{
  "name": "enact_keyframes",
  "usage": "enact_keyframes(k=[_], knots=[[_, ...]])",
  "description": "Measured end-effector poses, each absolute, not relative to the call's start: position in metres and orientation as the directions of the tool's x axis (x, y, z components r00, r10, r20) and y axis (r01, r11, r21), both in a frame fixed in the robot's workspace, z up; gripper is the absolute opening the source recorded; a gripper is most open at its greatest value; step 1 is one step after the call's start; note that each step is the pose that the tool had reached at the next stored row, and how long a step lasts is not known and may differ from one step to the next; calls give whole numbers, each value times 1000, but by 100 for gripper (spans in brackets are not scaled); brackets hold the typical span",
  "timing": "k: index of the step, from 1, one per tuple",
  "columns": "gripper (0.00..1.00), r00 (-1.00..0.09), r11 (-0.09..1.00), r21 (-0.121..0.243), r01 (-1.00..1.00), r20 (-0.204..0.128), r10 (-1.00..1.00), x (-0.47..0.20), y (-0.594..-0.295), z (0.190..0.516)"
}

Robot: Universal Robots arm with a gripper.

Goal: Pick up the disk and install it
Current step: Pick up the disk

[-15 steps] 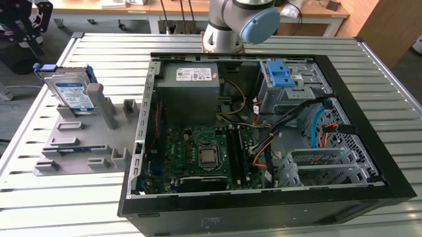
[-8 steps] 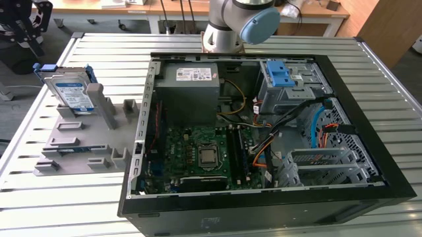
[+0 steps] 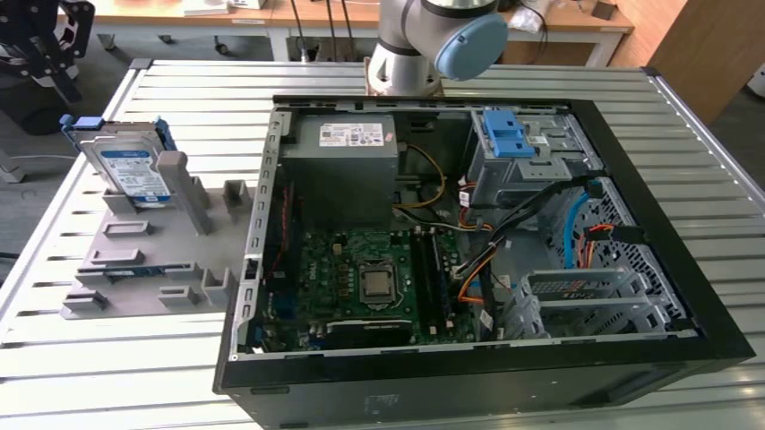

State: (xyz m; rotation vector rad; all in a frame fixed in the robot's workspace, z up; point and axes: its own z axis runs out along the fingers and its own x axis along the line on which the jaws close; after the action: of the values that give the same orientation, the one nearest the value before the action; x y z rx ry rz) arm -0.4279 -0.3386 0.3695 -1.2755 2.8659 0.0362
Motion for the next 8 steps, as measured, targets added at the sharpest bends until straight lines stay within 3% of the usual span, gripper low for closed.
enact_keyframes(k=[8], knots=[[11, -623, 623, 16, -782, -16, -782, -428, -339, 369]])
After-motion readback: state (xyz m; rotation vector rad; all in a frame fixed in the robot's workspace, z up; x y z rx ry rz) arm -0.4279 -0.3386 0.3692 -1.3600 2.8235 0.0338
